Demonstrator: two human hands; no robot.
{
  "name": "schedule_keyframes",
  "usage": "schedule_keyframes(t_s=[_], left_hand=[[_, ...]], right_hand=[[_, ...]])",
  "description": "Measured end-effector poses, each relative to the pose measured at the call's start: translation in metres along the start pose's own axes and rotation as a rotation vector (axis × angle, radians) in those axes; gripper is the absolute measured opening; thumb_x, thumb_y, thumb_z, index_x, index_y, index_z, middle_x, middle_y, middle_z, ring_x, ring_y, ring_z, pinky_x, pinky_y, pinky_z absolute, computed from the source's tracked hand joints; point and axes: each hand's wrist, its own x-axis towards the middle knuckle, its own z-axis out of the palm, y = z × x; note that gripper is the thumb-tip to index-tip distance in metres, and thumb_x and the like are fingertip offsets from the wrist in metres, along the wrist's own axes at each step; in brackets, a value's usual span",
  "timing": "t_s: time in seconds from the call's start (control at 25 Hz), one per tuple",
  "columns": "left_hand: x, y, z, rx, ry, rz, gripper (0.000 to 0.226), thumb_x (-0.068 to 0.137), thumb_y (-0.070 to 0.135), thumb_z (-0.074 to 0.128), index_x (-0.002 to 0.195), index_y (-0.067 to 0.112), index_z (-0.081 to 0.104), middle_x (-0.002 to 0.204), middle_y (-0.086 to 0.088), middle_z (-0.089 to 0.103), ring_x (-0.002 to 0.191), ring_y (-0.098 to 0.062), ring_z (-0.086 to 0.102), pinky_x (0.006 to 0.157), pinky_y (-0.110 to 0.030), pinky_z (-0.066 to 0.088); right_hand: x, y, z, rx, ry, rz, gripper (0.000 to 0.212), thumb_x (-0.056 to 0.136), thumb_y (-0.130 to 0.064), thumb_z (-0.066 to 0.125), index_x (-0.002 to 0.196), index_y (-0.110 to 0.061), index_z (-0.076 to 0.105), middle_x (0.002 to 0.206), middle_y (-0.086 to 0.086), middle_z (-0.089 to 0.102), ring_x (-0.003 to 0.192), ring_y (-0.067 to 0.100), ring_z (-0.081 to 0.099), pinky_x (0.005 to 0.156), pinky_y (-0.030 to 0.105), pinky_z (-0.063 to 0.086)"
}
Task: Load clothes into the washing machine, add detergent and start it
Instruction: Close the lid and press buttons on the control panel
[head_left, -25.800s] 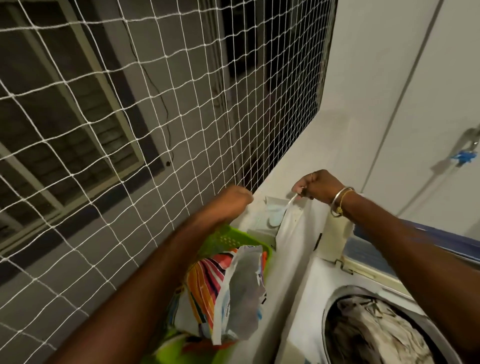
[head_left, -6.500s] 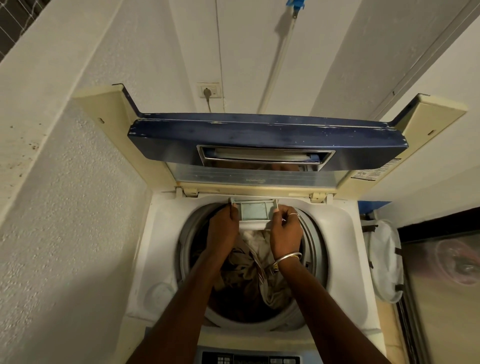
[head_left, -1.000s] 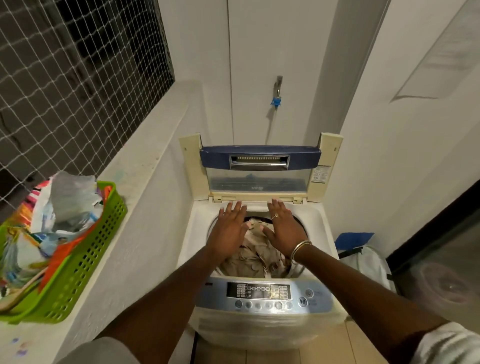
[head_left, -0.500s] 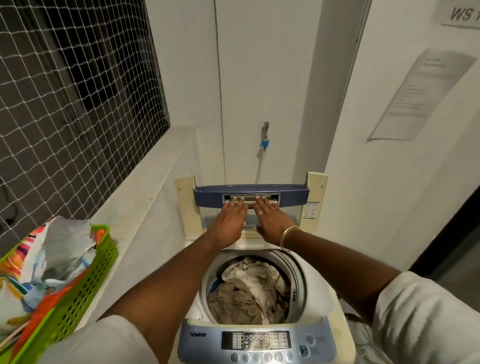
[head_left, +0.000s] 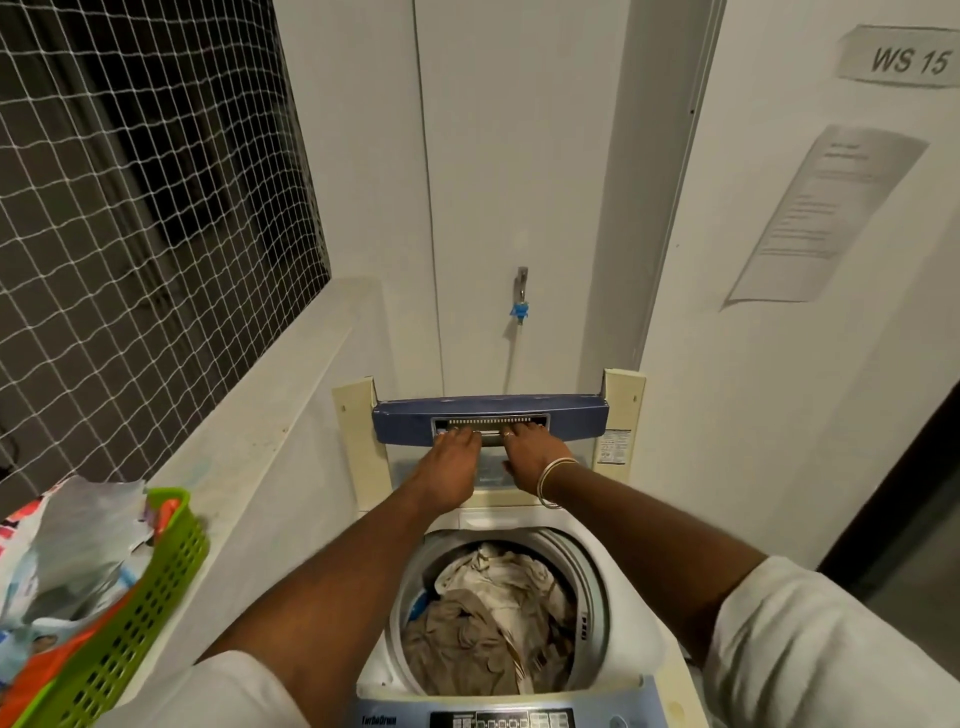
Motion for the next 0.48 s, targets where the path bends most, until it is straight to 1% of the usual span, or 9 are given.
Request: schedule_keyframes(t_s=[0.08, 0.12, 0.2, 0.28, 0.4, 0.48], left_hand=[[-0.001, 0.002, 0.004, -0.038, 0.037, -0.023, 0.047, 0.092, 0.009, 0.058, 0.138, 0.015, 0.049, 0.137, -0.007, 0.049, 0.119, -0.025, 0.053, 0.104, -0.038, 0.046], [-0.003, 0.003, 0.005, -0.053, 0.05, -0.022, 0.043, 0.093, 0.01, 0.058, 0.135, 0.015, 0.051, 0.134, -0.007, 0.049, 0.114, -0.024, 0.054, 0.099, -0.037, 0.049], [-0.008, 0.005, 0.002, -0.034, 0.082, -0.006, 0.037, 0.096, 0.014, 0.056, 0.132, 0.015, 0.054, 0.131, -0.007, 0.049, 0.112, -0.024, 0.053, 0.095, -0.037, 0.049], [-0.013, 0.007, -0.004, 0.013, 0.122, 0.006, 0.031, 0.097, 0.017, 0.056, 0.127, 0.015, 0.058, 0.127, -0.007, 0.051, 0.11, -0.025, 0.052, 0.093, -0.037, 0.049], [-0.022, 0.01, -0.014, -0.03, 0.168, 0.009, 0.017, 0.098, 0.019, 0.053, 0.107, 0.013, 0.066, 0.114, -0.008, 0.055, 0.102, -0.028, 0.055, 0.084, -0.041, 0.05], [-0.032, 0.013, -0.018, -0.084, 0.169, 0.016, 0.016, 0.099, 0.019, 0.051, 0.099, 0.01, 0.064, 0.111, -0.009, 0.055, 0.097, -0.029, 0.058, 0.078, -0.042, 0.05]], right_hand=[[-0.003, -0.004, 0.0, -0.017, 0.03, -0.015, 0.039, 0.098, -0.029, 0.054, 0.132, -0.01, 0.053, 0.132, 0.013, 0.056, 0.121, 0.031, 0.052, 0.101, 0.043, 0.046], [-0.005, -0.005, 0.0, -0.015, 0.041, -0.016, 0.035, 0.099, -0.029, 0.052, 0.129, -0.011, 0.056, 0.13, 0.013, 0.057, 0.119, 0.031, 0.053, 0.099, 0.042, 0.048], [-0.012, -0.007, -0.002, -0.015, 0.083, -0.019, 0.029, 0.1, -0.028, 0.05, 0.121, -0.012, 0.062, 0.124, 0.011, 0.06, 0.114, 0.028, 0.055, 0.095, 0.041, 0.05], [-0.022, -0.01, -0.005, -0.011, 0.166, -0.03, 0.028, 0.099, -0.031, 0.05, 0.113, -0.012, 0.065, 0.115, 0.011, 0.063, 0.106, 0.028, 0.057, 0.087, 0.039, 0.05], [-0.041, -0.013, -0.01, -0.028, 0.271, -0.081, 0.032, 0.099, -0.038, 0.046, 0.105, -0.012, 0.063, 0.106, 0.012, 0.065, 0.097, 0.031, 0.06, 0.075, 0.037, 0.043], [-0.055, -0.016, -0.013, -0.014, 0.304, -0.116, 0.036, 0.101, -0.04, 0.04, 0.099, -0.012, 0.062, 0.101, 0.013, 0.066, 0.092, 0.031, 0.061, 0.072, 0.037, 0.041]])
